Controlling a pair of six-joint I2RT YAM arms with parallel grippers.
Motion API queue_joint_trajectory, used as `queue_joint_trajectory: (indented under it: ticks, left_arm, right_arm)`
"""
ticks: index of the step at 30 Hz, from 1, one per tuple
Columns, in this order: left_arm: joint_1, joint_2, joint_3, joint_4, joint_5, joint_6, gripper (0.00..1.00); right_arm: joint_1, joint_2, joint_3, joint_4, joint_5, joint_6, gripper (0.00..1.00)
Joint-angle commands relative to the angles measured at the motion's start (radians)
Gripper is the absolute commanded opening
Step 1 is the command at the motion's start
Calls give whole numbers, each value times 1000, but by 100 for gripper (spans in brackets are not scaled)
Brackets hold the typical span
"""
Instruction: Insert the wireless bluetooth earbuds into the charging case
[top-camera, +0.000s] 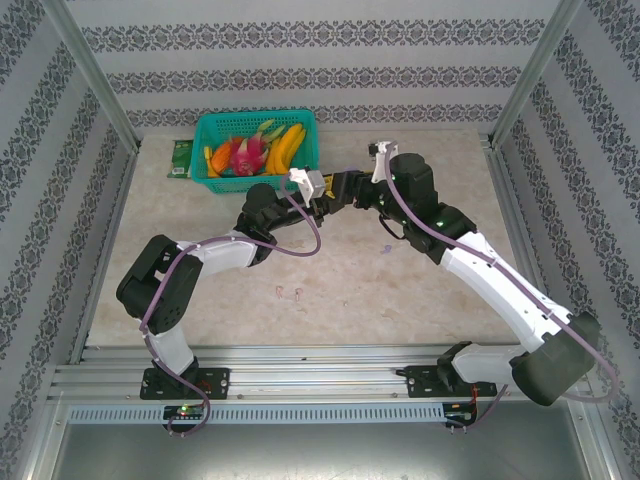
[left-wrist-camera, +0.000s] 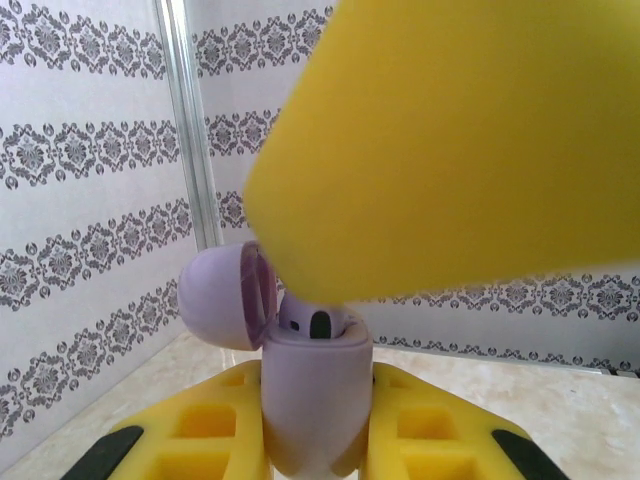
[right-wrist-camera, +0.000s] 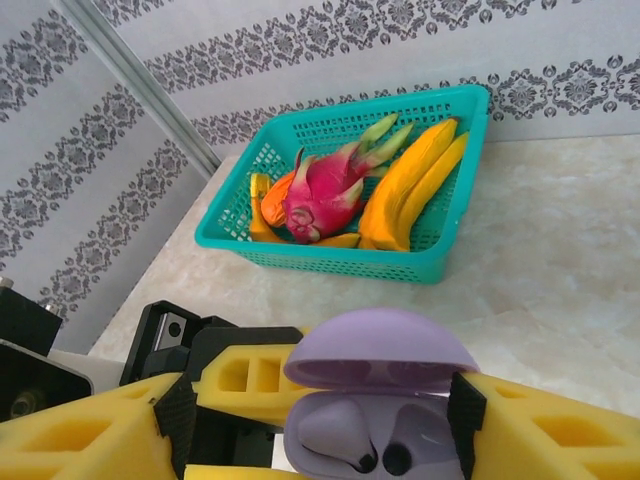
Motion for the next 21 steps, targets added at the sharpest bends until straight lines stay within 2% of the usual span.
queue_joint_trajectory:
  ticks: [1,10,18,21]
  left_arm:
    - [-12,4,-3,85,-3,-9,0]
    - [-10,-3,-15,80,-20,7,0]
    - [0,-17,-41,88,-60,31,0]
    - [4,-21,-41,81,-53,35,0]
  right_arm:
    - [-23,-46,37,-18,-30,50,71]
    - [-116,-140,21,-53,0,176,72]
    - [-243,-153,-82,-393,196,368,70]
    - [-261,-134,-191,-398,212,449,69]
